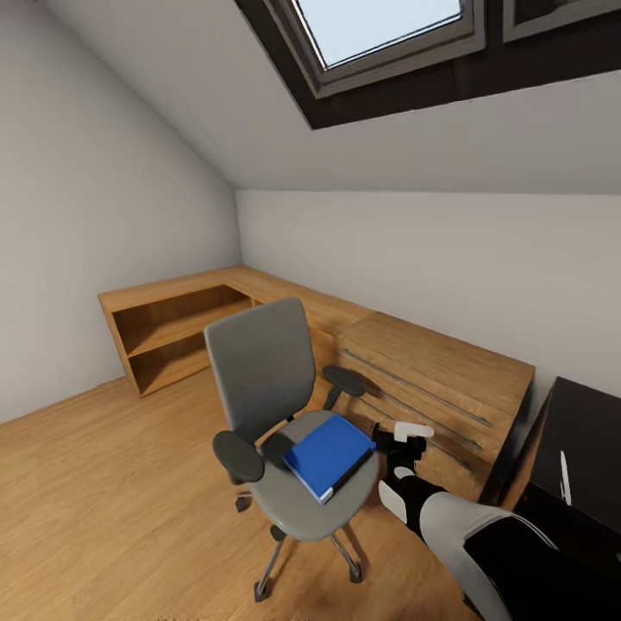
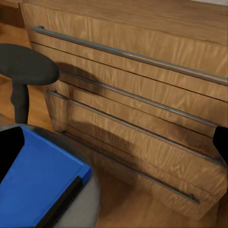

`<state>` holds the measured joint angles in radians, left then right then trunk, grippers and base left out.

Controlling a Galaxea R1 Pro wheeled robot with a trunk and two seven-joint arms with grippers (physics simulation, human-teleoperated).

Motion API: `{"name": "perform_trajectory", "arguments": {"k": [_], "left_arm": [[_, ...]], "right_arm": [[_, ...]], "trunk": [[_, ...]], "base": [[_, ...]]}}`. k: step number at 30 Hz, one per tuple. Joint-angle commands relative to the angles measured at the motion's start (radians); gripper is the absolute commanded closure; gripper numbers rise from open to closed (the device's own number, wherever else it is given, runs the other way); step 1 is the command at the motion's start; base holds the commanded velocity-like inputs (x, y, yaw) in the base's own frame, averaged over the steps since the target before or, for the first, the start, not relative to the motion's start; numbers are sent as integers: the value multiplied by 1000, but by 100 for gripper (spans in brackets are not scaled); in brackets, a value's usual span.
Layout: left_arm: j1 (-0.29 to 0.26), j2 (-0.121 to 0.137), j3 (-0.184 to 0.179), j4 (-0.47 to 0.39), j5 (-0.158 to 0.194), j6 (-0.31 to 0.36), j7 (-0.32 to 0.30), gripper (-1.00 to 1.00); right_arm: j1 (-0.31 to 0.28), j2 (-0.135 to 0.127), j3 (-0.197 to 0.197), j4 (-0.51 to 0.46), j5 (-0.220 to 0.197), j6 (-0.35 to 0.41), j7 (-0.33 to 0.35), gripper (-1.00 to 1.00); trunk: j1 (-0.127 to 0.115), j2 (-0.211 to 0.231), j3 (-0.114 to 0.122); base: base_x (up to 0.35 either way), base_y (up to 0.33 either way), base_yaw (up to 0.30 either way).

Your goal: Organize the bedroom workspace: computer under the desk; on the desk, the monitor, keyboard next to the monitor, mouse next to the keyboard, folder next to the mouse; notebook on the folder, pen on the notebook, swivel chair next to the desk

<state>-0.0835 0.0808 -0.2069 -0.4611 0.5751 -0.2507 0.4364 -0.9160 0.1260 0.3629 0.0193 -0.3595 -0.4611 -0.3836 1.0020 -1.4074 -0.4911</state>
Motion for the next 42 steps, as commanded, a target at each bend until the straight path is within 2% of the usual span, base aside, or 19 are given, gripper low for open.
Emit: {"name": "perform_trajectory", "arguments": {"k": [1, 21, 28, 30, 32, 33, 34, 35, 36, 37, 39, 40, 42], "left_arm": [[-1, 1, -8, 0, 9, -5, 6, -100], [-1, -9, -10, 0, 7, -6, 5, -100], [-1, -25, -45, -4, 6, -52, 7, -100], [-1, -26, -49, -17, 5, -54, 7, -100], [-1, -26, -53, -89, 5, -41, 8, -100], [-1, -24, -53, -210, 5, 29, 11, -100], [-1, -23, -51, -284, 5, 92, 13, -100], [-1, -21, -49, -369, 5, 171, 15, -100], [-1, -19, -46, -415, 5, 215, 15, -100], [-1, -13, -37, -514, 6, 312, 16, -100], [-1, 1, 2, -697, 8, 510, 18, -100], [-1, 3, 16, -734, 9, 553, 18, -100], [-1, 6, 77, -861, 13, 692, 19, -100]], "right_arm": [[0, 0, 9, 2, -7, -6, -2, -100], [3, 0, 8, 3, -9, -10, 5, -100], [3, -8, 4, -3, -16, -13, 5, -100], [3, -9, 4, -4, -16, -18, 5, -100], [7, -10, 6, -1, -9, -49, 8, -100], [25, -12, 8, -2, -4, -103, 10, -100], [34, -13, 8, -2, -3, -129, 11, -100], [40, -14, 9, -2, -2, -146, 11, -100], [42, -15, 10, -3, -2, -150, 12, -100], [45, -19, 10, -6, -2, -154, 16, -100], [48, -27, 9, -18, -3, -125, 41, -100], [48, -31, 8, -25, -5, -107, 50, -100], [49, -58, 5, -84, -12, 19, 90, -100]], "trunk": [[0, -1, -2], [0, -1, -22], [0, -1, -29], [0, -1, -31], [0, -1, -31], [0, -1, -31], [0, -1, -31], [0, -1, -32], [0, -1, -32], [0, -1, -32], [0, -1, -32], [0, -1, -32], [0, -1, -32]], "base": [[0, 0, 230], [0, 0, 230], [0, 0, 231], [0, 0, 183], [0, 0, 88], [0, 0, 28], [0, 0, 18], [0, 0, 11], [0, 0, 9], [0, 0, 6], [0, 0, 3], [0, 0, 2], [0, 0, 1]]}}
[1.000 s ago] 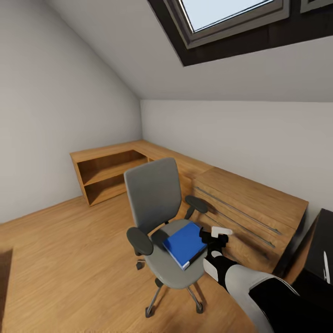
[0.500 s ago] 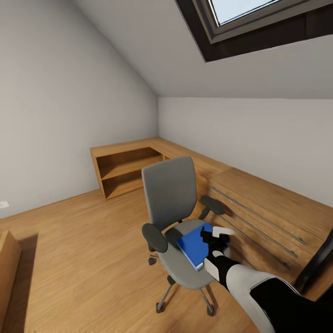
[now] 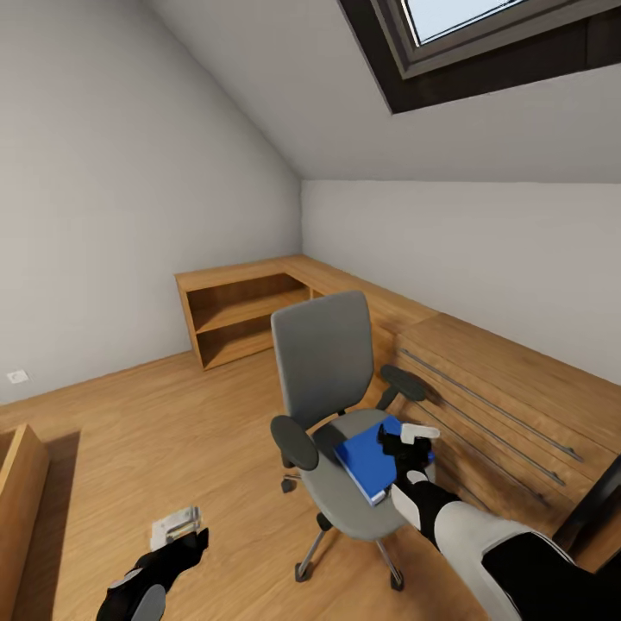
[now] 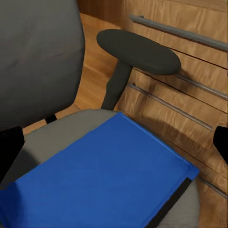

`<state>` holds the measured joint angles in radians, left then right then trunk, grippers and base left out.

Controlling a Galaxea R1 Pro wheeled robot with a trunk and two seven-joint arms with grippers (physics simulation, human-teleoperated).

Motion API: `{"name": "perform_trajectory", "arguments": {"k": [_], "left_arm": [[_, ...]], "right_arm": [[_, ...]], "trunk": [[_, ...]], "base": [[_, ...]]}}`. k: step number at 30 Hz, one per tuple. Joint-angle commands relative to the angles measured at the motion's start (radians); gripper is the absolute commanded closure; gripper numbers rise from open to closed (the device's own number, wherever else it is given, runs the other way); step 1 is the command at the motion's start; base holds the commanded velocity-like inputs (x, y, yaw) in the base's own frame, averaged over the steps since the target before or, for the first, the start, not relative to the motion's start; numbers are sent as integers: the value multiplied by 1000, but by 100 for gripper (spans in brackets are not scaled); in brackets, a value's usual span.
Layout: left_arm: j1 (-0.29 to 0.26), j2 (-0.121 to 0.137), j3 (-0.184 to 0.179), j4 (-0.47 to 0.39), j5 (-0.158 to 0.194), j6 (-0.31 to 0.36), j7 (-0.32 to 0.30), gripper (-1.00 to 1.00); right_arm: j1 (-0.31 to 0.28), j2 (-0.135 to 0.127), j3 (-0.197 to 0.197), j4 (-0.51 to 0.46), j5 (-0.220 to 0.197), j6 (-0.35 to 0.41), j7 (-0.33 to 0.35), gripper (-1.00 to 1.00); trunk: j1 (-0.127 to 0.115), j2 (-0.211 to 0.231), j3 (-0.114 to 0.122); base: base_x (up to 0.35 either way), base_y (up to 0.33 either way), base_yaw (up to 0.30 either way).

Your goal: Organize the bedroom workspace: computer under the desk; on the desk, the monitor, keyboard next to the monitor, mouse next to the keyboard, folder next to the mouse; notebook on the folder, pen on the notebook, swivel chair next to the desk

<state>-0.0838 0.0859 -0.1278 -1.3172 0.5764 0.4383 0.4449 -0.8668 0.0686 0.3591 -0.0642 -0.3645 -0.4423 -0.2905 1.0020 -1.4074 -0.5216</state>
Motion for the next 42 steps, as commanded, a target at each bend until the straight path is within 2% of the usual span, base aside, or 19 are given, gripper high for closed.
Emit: {"name": "perform_trajectory", "arguments": {"k": [1, 2, 3, 4, 5, 6, 7, 8, 9, 13, 15, 18, 23, 30, 31, 42], "left_arm": [[-1, 1, 9, -32, 12, 29, 10, -100], [-1, 1, 25, -82, 13, 73, 10, -100], [-2, -1, 38, -139, 15, 121, 11, -100], [-3, -1, 43, -166, 18, 140, 11, -100], [-3, -2, 45, -176, 21, 146, 11, -100], [-3, -2, 48, -191, 28, 157, 10, -100], [-3, -2, 50, -201, 39, 163, 10, -100], [-3, -4, 49, -210, 60, 169, 10, -100], [-4, -4, 45, -215, 73, 172, 10, -100], [-4, 0, 44, -220, 83, 173, 9, -100], [-4, 2, 44, -219, 83, 173, 9, -100], [-4, 2, 44, -216, 82, 173, 9, -100], [-4, 2, 43, -215, 82, 172, 9, -100], [-4, 2, 43, -215, 83, 172, 9, -100], [-4, 3, 43, -215, 82, 173, 9, -100], [-4, 3, 50, -215, 85, 173, 9, -100]], "right_arm": [[-1, -10, 7, -25, -12, 43, 4, -100], [-1, -32, 0, -88, -29, 145, 17, -100], [-1, -66, -21, -194, -76, 318, 27, -100], [-1, -86, -39, -263, -117, 448, 30, -100], [-1, -96, -48, -294, -139, 515, 32, -100], [-1, -114, -68, -345, -184, 643, 34, -100], [-1, -130, -90, -382, -225, 740, 36, -100], [-1, -144, -121, -413, -276, 819, 39, -100], [-1, -152, -144, -430, -306, 857, 48, -100], [1, -156, -162, -443, -326, 861, 106, -100], [4, -155, -163, -442, -315, 855, 118, -100], [5, -154, -162, -442, -288, 853, 123, -100], [6, -153, -163, -446, -270, 852, 123, -100], [6, -144, -163, -447, -274, 848, 123, -100], [6, -124, -163, -448, -267, 846, 121, -100], [6, -123, -167, -446, -264, 846, 120, -100]], "trunk": [[0, -1, -1], [0, -1, -1], [0, -1, -1], [0, -1, -1], [0, -1, -1], [0, -1, -1], [0, -1, -1], [0, -1, -1], [0, -1, -1], [0, -1, -1], [0, -1, -1], [0, -1, -1], [0, -1, -1], [0, -1, -1], [0, -1, -1], [0, -1, -3]], "base": [[0, 0, 0], [0, 0, 0], [0, 0, 0], [0, 0, 0], [0, 0, 0], [0, 0, 0], [0, 0, 0], [0, 0, 0], [0, 0, 0], [0, 0, 0], [0, 0, 0], [75, 0, 0], [241, 0, 0], [250, 0, 0], [24, 0, 0], [1, 0, 116]]}}
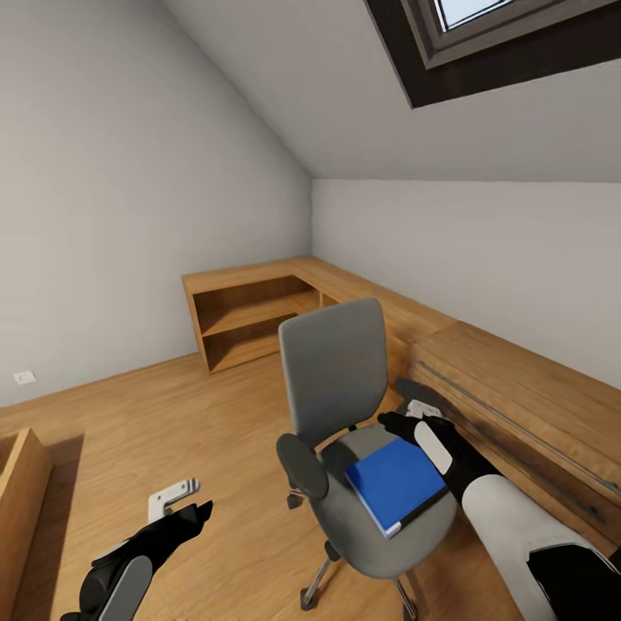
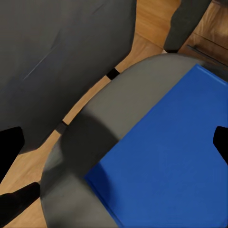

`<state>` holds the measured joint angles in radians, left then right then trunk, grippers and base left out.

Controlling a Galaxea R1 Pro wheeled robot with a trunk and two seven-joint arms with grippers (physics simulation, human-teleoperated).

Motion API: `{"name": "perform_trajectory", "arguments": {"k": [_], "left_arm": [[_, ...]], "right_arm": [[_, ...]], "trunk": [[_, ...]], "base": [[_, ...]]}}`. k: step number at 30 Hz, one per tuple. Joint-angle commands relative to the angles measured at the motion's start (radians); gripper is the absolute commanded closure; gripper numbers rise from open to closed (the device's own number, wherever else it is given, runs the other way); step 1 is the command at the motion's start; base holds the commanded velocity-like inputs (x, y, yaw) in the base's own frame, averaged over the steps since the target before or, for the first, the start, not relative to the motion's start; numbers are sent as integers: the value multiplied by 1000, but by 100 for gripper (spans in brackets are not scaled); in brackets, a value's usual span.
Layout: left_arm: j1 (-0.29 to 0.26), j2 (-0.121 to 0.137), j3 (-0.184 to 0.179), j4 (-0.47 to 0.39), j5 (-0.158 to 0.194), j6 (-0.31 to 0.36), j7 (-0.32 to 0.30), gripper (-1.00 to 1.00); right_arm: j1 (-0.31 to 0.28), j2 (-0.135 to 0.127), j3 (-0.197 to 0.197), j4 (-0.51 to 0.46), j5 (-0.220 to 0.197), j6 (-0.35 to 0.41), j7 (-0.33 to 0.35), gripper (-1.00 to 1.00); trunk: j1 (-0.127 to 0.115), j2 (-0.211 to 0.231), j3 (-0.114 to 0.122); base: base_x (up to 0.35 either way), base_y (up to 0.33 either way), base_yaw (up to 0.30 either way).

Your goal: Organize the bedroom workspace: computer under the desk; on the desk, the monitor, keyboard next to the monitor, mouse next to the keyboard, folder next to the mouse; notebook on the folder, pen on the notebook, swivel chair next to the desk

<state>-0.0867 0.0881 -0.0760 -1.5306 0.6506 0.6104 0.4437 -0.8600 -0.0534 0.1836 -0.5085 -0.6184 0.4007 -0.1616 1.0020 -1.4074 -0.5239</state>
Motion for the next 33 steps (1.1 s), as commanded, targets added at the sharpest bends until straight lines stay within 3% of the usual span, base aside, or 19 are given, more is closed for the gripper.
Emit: {"name": "perform_trajectory", "arguments": {"k": [1, 18, 27, 33], "left_arm": [[-1, 1, 2, -2, 11, 1, 10, -100], [-1, -1, 19, -7, 14, -1, 11, -100], [-1, -2, 18, -6, 13, -1, 12, -100], [-1, -2, 18, -7, 12, -1, 12, -100]], "right_arm": [[-1, -2, 8, -2, -11, 3, -9, -100], [-1, -5, 11, -3, -9, 3, -6, -100], [-1, -6, 12, 2, 1, 3, -7, -100], [-1, -6, 13, 5, 60, -2, -7, -100]], "trunk": [[0, -1, -1], [0, -1, -1], [34, -64, -29], [57, -106, -48]], "base": [[0, 0, 8], [0, 0, 1], [0, 0, 0], [0, 0, 0]]}}
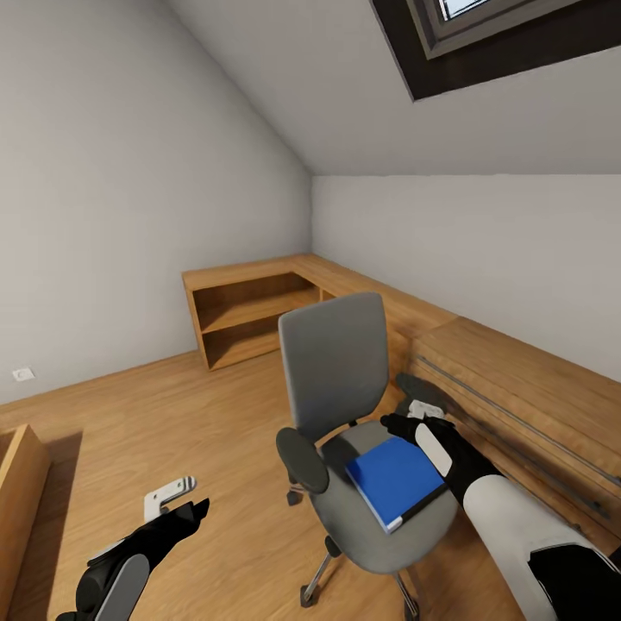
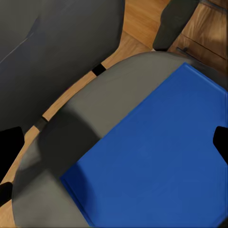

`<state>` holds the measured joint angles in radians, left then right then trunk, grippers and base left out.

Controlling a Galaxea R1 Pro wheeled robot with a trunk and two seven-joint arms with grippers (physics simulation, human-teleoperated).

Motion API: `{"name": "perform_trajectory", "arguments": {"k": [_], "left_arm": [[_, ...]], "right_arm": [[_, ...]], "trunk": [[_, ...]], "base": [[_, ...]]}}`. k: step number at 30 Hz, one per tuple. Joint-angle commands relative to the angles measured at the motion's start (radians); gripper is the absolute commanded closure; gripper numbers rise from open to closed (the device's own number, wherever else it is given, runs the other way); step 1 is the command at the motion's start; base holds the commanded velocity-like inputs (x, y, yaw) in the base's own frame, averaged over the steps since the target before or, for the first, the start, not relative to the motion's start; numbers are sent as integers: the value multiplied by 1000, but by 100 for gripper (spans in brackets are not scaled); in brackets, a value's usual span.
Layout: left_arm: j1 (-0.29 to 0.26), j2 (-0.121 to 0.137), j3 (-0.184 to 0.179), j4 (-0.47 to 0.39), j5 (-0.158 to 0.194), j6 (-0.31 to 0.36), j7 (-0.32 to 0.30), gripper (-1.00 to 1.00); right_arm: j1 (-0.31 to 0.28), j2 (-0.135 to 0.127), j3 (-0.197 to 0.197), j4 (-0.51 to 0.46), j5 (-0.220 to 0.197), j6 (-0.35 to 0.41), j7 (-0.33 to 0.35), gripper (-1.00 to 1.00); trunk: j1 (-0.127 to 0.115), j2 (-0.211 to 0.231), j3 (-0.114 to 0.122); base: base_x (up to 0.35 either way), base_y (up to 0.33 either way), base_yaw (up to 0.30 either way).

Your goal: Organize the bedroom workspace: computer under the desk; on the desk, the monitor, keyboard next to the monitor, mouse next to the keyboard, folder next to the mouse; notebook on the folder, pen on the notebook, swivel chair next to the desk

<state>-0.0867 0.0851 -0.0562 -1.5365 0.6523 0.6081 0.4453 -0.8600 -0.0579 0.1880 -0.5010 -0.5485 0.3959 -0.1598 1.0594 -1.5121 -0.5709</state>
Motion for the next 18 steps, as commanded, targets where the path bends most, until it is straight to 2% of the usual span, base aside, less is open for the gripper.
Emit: {"name": "perform_trajectory", "arguments": {"k": [1, 8, 16, 18], "left_arm": [[-1, 1, -3, -1, 10, 1, 10, -100], [-1, -1, -4, -1, 7, 1, 10, -100], [-1, -2, -6, -1, 7, -1, 10, -100], [0, -8, -17, 8, 10, -1, 9, -100]], "right_arm": [[-1, -1, 8, -2, 10, -3, -9, -100], [1, 3, 12, 1, 105, -40, -9, -100], [7, 8, 19, 1, 153, -44, -11, -100], [7, 20, 30, 12, 164, -55, -22, -100]], "trunk": [[4, -8, -4], [31, -57, -26], [61, -113, -51], [61, -113, -51]], "base": [[0, 0, 0], [0, 0, 0], [0, 0, 0], [0, 0, 0]]}}
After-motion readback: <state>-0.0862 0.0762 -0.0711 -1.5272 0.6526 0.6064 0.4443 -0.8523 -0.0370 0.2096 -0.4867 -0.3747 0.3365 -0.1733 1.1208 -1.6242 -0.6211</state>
